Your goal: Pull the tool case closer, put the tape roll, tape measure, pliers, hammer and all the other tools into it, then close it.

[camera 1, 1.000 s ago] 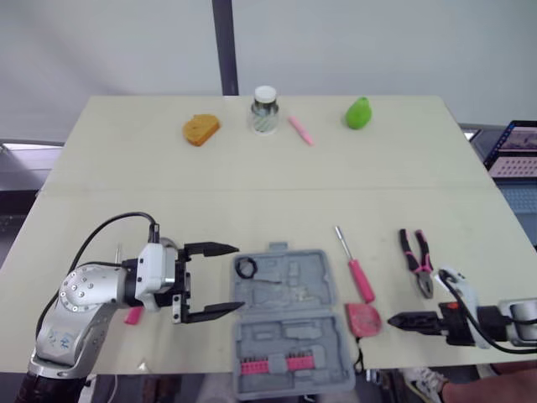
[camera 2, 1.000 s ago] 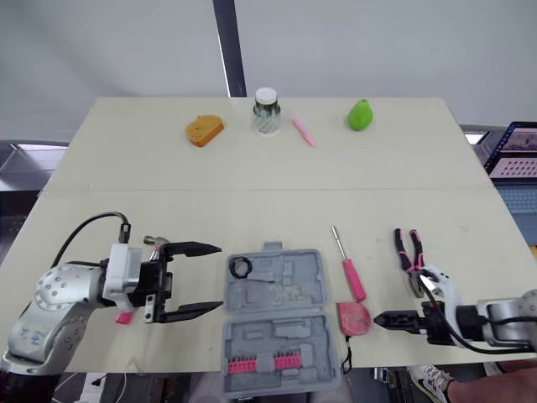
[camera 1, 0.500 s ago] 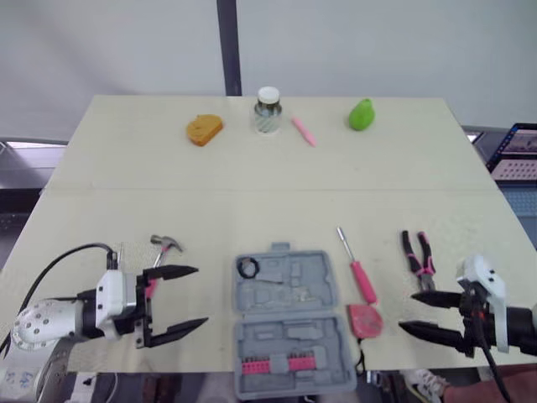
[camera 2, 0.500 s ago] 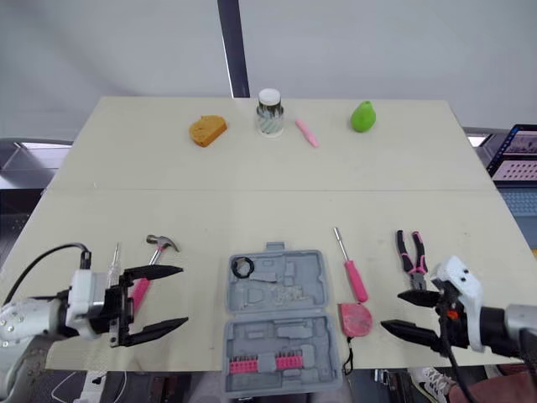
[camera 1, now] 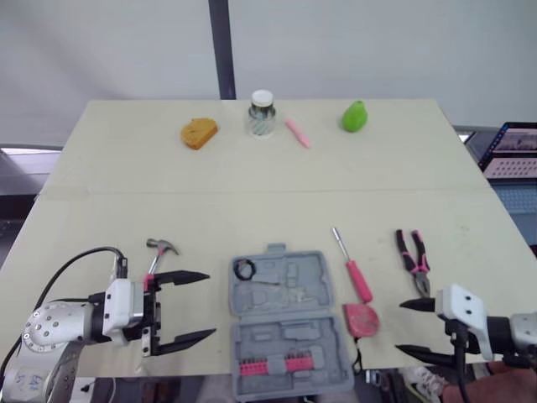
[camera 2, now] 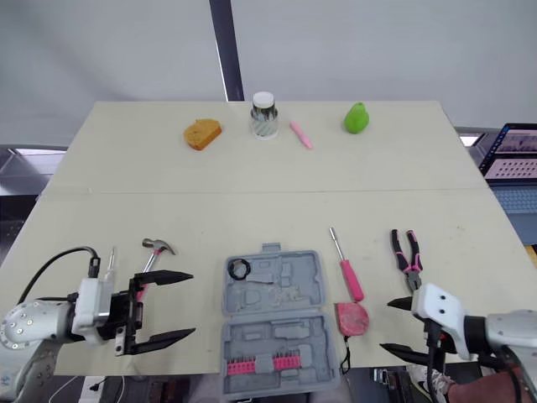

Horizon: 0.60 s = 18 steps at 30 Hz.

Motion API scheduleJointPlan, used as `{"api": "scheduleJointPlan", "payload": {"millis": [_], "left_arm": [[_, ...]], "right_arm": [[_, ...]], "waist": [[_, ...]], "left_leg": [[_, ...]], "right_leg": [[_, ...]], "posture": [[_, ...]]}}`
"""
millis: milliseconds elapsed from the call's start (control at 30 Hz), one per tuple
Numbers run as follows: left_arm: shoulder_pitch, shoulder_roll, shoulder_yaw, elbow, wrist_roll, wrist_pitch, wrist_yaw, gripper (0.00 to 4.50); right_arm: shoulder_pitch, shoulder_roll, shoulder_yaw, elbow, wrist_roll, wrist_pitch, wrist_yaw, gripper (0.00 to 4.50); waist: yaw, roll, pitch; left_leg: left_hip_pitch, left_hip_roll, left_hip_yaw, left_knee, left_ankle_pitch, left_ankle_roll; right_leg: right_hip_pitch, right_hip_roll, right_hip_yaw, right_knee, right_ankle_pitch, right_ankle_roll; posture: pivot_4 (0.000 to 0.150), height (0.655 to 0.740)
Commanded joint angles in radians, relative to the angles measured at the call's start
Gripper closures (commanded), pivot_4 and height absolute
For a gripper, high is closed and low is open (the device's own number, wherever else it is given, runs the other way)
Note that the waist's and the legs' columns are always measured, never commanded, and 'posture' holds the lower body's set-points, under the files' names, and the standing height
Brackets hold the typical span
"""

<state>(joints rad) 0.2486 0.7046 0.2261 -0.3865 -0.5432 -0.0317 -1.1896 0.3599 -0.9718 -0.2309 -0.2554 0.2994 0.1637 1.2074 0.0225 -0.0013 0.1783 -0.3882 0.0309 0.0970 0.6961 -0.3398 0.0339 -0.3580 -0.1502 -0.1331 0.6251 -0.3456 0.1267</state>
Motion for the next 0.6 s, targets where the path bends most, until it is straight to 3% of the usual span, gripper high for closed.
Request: {"api": "scheduleJointPlan", "payload": {"millis": [33,600], "left_arm": [[0.013,0.006,0.006,-0.045,-0.01,0.003,0.012,0.0],[0.036,0.011,0.02,-0.075,-0.015,0.013,0.043,0.0]], "right_arm": [[-0.067,-0.008,0.079,0.066,-0.07,-0.106,0.024,0.1],[-0.215,0.012,0.275,0.241,-0.193,-0.322,0.028,0.1]], "waist": [[0.0,0.0,0.0],[0.001,0.0,0.0]], "left_leg": [[0.0,0.0,0.0,0.0,0.0,0.0],[0.0,0.0,0.0,0.001,0.0,0.0]], "right_leg": [[0.0,0.0,0.0,0.0,0.0,0.0],[0.001,0.0,-0.001,0.001,0.0,0.0]], "posture": [[0.15,0.695],[0.15,0.695]]}}
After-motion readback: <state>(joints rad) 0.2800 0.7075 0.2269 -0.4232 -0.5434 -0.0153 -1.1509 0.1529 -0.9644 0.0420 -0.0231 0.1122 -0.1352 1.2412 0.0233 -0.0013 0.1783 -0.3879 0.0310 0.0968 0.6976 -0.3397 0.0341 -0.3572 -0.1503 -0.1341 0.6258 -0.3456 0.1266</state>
